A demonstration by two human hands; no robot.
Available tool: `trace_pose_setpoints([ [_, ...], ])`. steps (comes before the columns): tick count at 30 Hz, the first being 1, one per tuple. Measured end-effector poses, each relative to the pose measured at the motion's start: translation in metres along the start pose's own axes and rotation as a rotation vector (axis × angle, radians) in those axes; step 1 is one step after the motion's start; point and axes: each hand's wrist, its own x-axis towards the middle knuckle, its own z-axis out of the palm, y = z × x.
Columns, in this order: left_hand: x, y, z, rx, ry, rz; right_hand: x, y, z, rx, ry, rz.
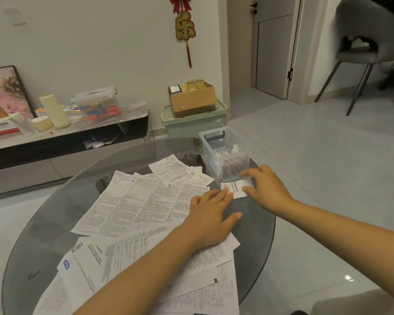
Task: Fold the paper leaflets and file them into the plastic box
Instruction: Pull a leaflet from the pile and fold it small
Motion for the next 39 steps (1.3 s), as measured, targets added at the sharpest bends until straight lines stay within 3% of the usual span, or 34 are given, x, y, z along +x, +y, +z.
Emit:
trace_pose_setpoints([
  [4, 0.001, 0.002, 0.001, 0.012, -0.030, -0.021, -0.006, -0.002, 0.002, -0.313, 0.022, -0.154],
  [9, 0.000, 0.004, 0.000, -0.108, -0.032, -0.044, -0.009, -0.012, 0.000, -0.349, -0.018, -0.169],
  [16, -0.005, 0.005, -0.020, -0.344, 0.286, 0.001, -0.017, -0.024, -0.006, -0.268, 0.142, -0.312],
  [20, -0.020, 0.002, -0.035, -0.344, 0.376, -0.047, -0.022, -0.031, -0.009, -0.263, 0.180, -0.406],
  [34, -0.078, -0.048, -0.053, -0.015, -0.066, -0.237, -0.041, -0.064, 0.004, -0.248, -0.192, -0.572],
  [39, -0.082, -0.054, -0.055, -0.004, -0.057, -0.213, -0.043, -0.068, 0.011, -0.348, -0.239, -0.610],
])
